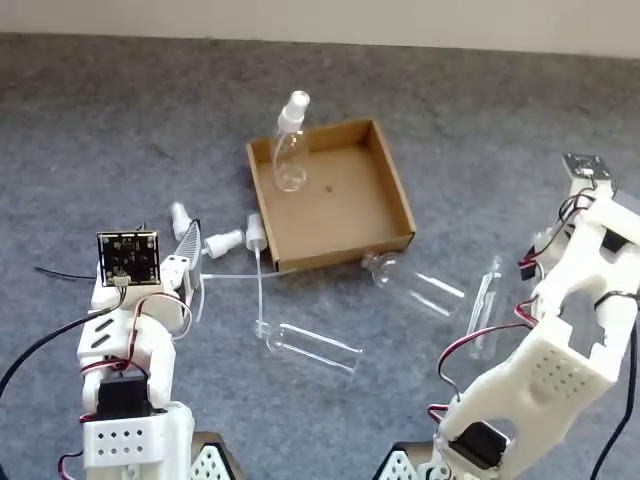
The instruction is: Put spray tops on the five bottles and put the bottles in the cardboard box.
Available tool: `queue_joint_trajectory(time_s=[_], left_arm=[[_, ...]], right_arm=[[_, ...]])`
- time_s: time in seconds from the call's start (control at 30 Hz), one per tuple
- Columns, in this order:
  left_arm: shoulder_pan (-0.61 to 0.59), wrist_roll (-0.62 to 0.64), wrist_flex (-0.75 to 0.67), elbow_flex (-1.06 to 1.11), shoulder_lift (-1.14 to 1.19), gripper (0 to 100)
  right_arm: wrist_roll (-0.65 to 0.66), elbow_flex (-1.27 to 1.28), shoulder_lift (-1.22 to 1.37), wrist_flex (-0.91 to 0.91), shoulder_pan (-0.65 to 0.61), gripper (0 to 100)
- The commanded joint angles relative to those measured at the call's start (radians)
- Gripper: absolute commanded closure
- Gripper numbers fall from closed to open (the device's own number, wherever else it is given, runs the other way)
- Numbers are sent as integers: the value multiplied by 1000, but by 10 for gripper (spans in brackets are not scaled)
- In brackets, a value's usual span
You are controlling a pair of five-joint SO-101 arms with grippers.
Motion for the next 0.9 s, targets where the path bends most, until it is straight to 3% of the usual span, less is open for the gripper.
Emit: queue_joint_trajectory(time_s=[0.0,0.13,0.2,0.63,0.87], left_arm=[[-8,-8,-17,-16,-4,779],[-8,-8,-17,-16,-4,779],[-8,-8,-17,-16,-4,779],[-8,-8,-17,-15,-4,779],[-8,-8,-17,-15,-4,779]], right_arm=[[-3,-4,-31,12,-8,937],[-3,-13,-31,79,-7,772],[-3,-15,-33,84,-13,743],[9,-156,-25,85,-114,743],[216,-151,-25,93,-99,743]])
